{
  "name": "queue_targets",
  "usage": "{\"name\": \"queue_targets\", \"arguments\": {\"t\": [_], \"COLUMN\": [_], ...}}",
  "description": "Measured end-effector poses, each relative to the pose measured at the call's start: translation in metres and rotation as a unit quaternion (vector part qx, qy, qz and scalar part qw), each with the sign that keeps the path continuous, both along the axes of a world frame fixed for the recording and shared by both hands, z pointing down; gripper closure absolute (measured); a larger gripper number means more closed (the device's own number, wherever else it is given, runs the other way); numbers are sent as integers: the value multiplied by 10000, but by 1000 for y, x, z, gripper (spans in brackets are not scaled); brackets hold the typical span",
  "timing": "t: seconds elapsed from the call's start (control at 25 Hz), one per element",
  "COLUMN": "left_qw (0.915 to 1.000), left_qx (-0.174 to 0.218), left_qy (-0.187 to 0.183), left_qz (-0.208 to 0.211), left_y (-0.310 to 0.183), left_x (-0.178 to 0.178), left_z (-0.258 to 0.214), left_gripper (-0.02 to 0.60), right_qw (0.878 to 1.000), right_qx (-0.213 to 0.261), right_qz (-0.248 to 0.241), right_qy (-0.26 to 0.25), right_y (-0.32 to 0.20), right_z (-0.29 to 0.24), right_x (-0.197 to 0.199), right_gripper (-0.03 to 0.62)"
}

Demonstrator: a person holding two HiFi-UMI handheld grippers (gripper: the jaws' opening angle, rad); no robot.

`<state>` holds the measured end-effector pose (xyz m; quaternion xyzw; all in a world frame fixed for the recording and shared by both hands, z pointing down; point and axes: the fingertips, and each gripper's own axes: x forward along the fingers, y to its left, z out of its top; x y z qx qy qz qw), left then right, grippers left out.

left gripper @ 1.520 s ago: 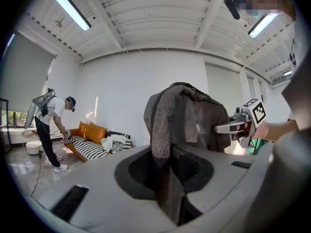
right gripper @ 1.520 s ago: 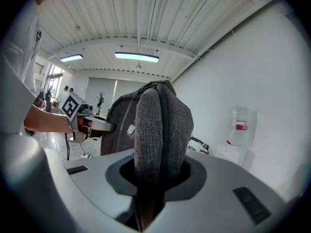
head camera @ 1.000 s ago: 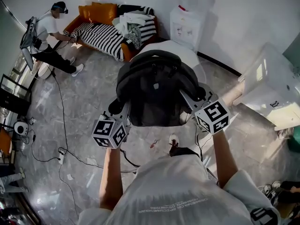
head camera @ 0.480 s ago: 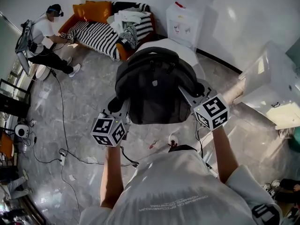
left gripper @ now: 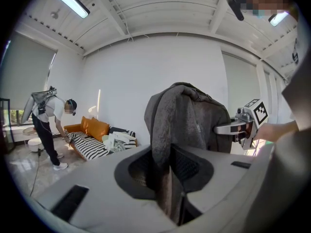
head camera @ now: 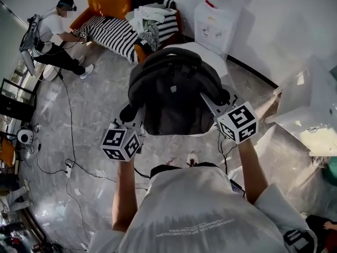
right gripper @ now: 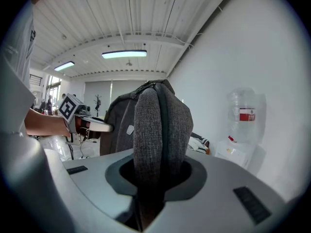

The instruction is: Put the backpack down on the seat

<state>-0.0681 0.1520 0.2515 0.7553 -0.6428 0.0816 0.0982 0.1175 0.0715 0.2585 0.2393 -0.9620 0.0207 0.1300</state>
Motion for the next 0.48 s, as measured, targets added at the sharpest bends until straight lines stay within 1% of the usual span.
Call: {"name": "queue_targets", "arguments": {"t": [0.2,0.36,0.48], "left_qw": [9998,9998,9997], "left_qx": [-50,-113,-120], "left_qy": [70,74,154], "left_qz": [-178,-168,-121], "left_y": [-8,-15,-22], "left_x": [-2,-9,-9], "left_z": [4,7,12], "left_gripper": [503,503,503], "right_qw": [9999,9999,9999], "right_qx": [-15,-55,-75], "right_qz": [-123,-122,-63], "right_qy": [38,61,77], "right_y": [-14,-21,-25], "right_z": [3,7,11], "right_x": [-4,-11,-11], "right_gripper": [514,514,513]}}
